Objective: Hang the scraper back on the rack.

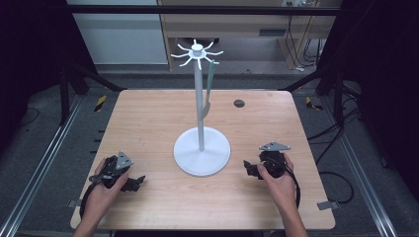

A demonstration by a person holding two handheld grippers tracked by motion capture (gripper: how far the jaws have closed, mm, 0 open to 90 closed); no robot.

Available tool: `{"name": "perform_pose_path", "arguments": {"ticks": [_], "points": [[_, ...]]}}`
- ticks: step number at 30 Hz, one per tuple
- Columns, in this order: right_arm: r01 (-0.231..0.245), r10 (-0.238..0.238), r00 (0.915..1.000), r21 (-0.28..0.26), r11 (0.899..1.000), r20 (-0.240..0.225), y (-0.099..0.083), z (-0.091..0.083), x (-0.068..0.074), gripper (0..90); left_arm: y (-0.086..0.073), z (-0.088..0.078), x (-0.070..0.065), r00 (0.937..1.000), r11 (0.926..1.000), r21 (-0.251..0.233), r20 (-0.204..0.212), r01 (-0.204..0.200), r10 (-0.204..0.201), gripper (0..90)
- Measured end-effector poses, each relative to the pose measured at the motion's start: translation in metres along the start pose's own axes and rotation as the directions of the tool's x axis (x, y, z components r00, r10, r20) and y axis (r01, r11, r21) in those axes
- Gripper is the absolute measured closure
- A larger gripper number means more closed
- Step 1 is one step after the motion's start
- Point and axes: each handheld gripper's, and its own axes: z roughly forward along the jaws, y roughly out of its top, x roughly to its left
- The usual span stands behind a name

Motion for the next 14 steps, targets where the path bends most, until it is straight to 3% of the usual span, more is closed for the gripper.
{"name": "perform_pose_path", "arguments": {"ticks": [5,14], "points": [[0.002,0.000,0.9989,-0.037,0.999,0.047,-0.004,0.001,-0.003,14.2,0.000,0.000,0.001,1.0000,1.0000,-0.001,0.000,0.005,-0.005,3.2],[-0.034,0.034,0.9992,-0.018,0.999,0.022,-0.013,0.005,-0.008,13.8,0.001,0.000,0.001,1.0000,1.0000,-0.005,0.001,0.004,-0.004,3.1]]}}
